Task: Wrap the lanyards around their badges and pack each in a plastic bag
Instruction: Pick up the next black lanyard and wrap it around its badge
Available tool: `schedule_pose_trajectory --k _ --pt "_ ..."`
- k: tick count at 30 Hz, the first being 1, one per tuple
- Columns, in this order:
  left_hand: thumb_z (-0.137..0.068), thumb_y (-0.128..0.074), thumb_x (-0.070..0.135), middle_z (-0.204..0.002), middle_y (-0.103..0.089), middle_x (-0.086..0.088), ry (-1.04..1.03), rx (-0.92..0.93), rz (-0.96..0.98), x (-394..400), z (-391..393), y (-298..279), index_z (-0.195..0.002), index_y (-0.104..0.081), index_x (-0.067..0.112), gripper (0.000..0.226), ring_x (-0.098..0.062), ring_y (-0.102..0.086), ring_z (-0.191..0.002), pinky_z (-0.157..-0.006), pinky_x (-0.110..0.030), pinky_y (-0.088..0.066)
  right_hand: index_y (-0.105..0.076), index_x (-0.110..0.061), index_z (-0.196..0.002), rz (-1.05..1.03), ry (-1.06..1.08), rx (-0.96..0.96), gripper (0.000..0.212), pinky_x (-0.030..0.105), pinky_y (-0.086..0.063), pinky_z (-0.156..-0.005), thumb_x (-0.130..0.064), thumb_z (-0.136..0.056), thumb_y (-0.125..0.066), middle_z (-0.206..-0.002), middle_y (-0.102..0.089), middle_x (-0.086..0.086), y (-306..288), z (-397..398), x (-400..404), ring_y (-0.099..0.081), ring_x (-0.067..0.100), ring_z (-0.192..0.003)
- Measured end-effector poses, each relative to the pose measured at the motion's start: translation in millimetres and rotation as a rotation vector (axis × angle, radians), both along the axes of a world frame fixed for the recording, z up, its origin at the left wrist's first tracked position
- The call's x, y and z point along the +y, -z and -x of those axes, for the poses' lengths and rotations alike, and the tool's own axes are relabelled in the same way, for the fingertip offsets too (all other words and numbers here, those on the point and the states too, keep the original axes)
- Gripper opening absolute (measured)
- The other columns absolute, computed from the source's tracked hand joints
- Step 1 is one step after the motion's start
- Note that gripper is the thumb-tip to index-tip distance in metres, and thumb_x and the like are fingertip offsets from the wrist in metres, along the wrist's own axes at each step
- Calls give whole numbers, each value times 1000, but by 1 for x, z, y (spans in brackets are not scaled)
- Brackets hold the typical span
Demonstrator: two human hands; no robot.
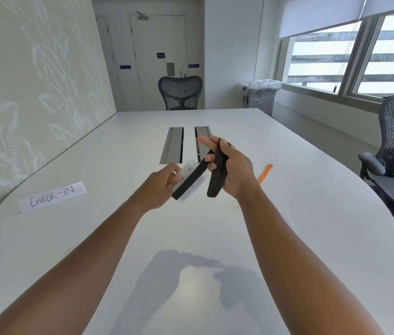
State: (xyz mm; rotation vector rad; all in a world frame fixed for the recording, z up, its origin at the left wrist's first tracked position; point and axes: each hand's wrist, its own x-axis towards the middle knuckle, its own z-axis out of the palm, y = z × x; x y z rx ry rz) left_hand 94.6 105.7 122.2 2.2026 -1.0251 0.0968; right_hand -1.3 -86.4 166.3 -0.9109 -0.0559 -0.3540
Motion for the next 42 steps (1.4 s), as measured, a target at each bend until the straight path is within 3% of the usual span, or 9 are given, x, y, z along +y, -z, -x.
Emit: schedule_pose_trajectory --k 8,11,14,19,24,29,32,38,42 --pt "-106 -49 31 -86 -71 7 291 469 121 18 12 -2 -109 -58 12 21 -14 -59 -75 -68 -27 -48 -53 -7 -120 -62 37 161 25 19 -37 -43 -22 -107 -37 -120 -72 8 34 -5 -12 -51 13 -55" --pt "-102 -50 33 -95 -67 -5 346 563 224 15 17 -13 -123 -54 3 37 -18 -58 -81 -69 -29 -49 -59 -7 -109 -54 -5 261 23 19 -30 -38 -22 -105 -42 -94 -75 3 49 -6 -3 -46 12 -48" --pt "-100 -50 35 -107 -66 -7 344 609 349 9 19 -20 -129 -54 7 40 -19 -61 -93 -77 -33 -51 -65 -7 -103 21 -11 321 23 23 -40 -44 -21 -103 -47 -81 -72 2 58 -8 11 -55 15 -50" --pt "-107 -45 30 -103 -67 2 200 611 517 -7 18 -24 -112 -57 21 16 -13 -64 -88 -70 -24 -53 -68 -11 -115 203 -44 293 27 29 -53 -66 -21 -100 -48 -104 -75 7 67 -10 29 -70 18 -75" --pt "-108 -43 31 -121 -66 -7 -41 590 636 -19 13 -17 -118 -54 21 17 -22 -63 -102 -66 -21 -54 -65 -10 -115 278 -68 236 23 30 -55 -74 -23 -100 -53 -110 -75 8 69 -5 33 -66 18 -81" --pt "-108 -43 33 -128 -61 -8 -215 532 677 -26 8 -12 -122 -51 19 21 -21 -63 -99 -61 -19 -54 -72 -11 -101 545 -37 265 12 27 -52 -74 -18 -95 -63 -97 -75 2 74 1 36 -59 13 -74" --pt "-107 -43 34 -124 -64 -6 -290 503 676 -27 9 -7 -120 -51 19 21 -18 -66 -89 -57 -17 -53 -70 -5 -101 630 -83 324 20 25 -38 -64 -24 -94 -64 -86 -69 1 71 3 38 -44 12 -62" --pt "-106 -43 41 -112 -68 0 -395 390 556 -24 16 18 -115 -48 22 22 -14 -71 -67 -68 -31 -54 -72 -14 -93 726 -234 389 23 24 -32 -60 -31 -99 -57 -71 -59 -4 63 10 33 -40 11 -59" --pt "-107 -42 37 -100 -64 4 -385 359 567 -31 21 33 -113 -47 19 20 -3 -68 -59 -56 -16 -49 -70 -17 -82 767 -251 413 30 25 -31 -60 -33 -101 -52 -63 -48 -3 60 14 33 -39 11 -58"
